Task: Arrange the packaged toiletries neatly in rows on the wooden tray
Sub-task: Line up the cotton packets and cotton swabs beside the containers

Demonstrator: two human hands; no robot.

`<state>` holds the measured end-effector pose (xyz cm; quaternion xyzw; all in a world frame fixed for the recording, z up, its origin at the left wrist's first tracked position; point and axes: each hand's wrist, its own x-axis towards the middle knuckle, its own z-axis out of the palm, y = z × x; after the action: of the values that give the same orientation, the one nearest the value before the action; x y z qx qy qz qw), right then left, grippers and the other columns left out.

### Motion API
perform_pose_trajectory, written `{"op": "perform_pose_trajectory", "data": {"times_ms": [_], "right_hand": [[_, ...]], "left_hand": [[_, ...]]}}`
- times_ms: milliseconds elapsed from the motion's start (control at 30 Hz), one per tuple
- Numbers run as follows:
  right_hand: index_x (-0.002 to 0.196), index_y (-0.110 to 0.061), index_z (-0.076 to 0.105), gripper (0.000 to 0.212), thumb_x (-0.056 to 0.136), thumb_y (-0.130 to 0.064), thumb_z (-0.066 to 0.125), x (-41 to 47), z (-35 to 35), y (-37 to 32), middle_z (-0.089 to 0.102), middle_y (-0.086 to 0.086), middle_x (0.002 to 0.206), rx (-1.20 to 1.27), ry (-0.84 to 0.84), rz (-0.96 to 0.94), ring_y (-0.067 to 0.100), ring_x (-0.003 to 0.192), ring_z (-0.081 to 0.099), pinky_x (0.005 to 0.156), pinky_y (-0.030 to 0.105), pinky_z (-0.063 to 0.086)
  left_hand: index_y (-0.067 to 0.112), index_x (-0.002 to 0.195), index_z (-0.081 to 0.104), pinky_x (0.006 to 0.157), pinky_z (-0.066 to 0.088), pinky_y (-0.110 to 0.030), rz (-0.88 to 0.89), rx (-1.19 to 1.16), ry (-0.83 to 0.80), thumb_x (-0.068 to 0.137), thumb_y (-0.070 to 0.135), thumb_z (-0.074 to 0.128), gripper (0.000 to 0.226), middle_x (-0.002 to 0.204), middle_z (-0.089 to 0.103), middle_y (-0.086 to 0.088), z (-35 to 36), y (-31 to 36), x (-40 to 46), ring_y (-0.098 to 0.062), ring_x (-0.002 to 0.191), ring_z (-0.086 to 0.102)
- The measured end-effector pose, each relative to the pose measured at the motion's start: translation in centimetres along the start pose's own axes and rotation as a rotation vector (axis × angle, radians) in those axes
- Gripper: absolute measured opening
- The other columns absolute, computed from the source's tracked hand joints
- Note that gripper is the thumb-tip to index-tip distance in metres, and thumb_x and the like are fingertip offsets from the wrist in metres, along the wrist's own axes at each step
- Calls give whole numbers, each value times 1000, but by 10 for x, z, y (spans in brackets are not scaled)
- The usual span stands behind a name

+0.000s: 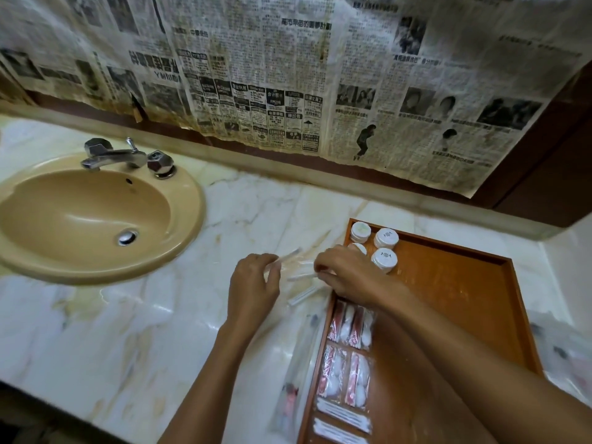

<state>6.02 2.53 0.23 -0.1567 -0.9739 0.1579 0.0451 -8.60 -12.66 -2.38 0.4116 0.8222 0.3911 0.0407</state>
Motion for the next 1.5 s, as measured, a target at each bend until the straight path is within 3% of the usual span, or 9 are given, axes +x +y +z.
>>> {"op": "perform_pose_trajectory", "data": {"times_ms": [67, 200, 300, 567, 733, 1000, 1133, 1300, 1500], "right_hand": [[96, -17, 68, 9, 92, -21, 60, -23, -2, -4, 67, -2, 91, 113, 84, 70, 16, 84, 58, 74, 39, 48], [100, -26, 74, 15, 89, -19, 68, -85, 7, -25, 67, -18, 84, 489, 262, 295, 3, 77, 61, 65, 16, 47], [95, -34, 74, 20, 86, -16, 71, -137, 25, -47, 71, -14, 83, 751, 354, 521, 8, 75, 66, 63, 20, 54], [81, -25, 78, 17, 79, -8, 77, -231, 50, -82, 74, -11, 81, 873, 395, 800, 1, 76, 66, 67, 10, 47], [81, -24, 78, 20, 78, -5, 78, -249, 54, -95, 71, -10, 80, 743, 310, 682, 5, 79, 65, 70, 14, 47], [88, -19, 78, 14, 79, -7, 77, -247, 75, -118, 67, -10, 83, 618, 239, 542, 3, 81, 63, 75, 27, 52], [94, -17, 77, 13, 82, -13, 75, -249, 80, -123, 62, -9, 95, 544, 229, 514, 4, 85, 60, 76, 22, 49], [97, -19, 76, 16, 82, -14, 76, -264, 86, -117, 59, -12, 92, 470, 255, 531, 2, 80, 58, 70, 16, 46], [95, -21, 77, 14, 82, -19, 77, -276, 93, -110, 59, -12, 87, 396, 236, 504, 4, 79, 58, 65, 27, 51]], "left_hand": [[18, 95, 73, 68, 46, -25, -21, -152, -56, 93, 21, 62, 11, 80, 69, 9, -12, 3, -10, -10, 75, 61], [26, 91, 73, 60, 47, -16, -106, -343, -194, 87, 22, 71, 6, 67, 67, 8, -31, 7, -43, -8, 60, 63], [25, 84, 73, 59, 49, -16, -144, -372, -300, 82, 21, 76, 6, 67, 69, 8, -38, 8, -76, -9, 59, 67], [42, 76, 72, 71, 39, -8, 21, -243, -728, 79, 26, 78, 18, 81, 64, 21, -53, 12, -155, 4, 87, 57], [28, 94, 77, 72, 32, -8, 273, -41, -809, 81, 33, 75, 14, 84, 63, 13, -40, 20, -182, -3, 86, 45], [19, 83, 74, 67, 46, -35, 493, 155, -772, 76, 26, 75, 10, 82, 65, 2, -33, 24, -191, -21, 82, 56], [15, 94, 73, 74, 49, -34, 406, 155, -758, 82, 27, 72, 17, 92, 60, -2, -36, 23, -197, -20, 92, 54], [15, 83, 75, 58, 50, -32, 348, 171, -650, 78, 23, 79, 10, 75, 56, 0, -44, 24, -198, -18, 74, 55], [22, 86, 76, 63, 42, -26, 275, 314, -690, 89, 38, 63, 20, 78, 63, 2, -40, 21, -205, -16, 78, 56]]}}
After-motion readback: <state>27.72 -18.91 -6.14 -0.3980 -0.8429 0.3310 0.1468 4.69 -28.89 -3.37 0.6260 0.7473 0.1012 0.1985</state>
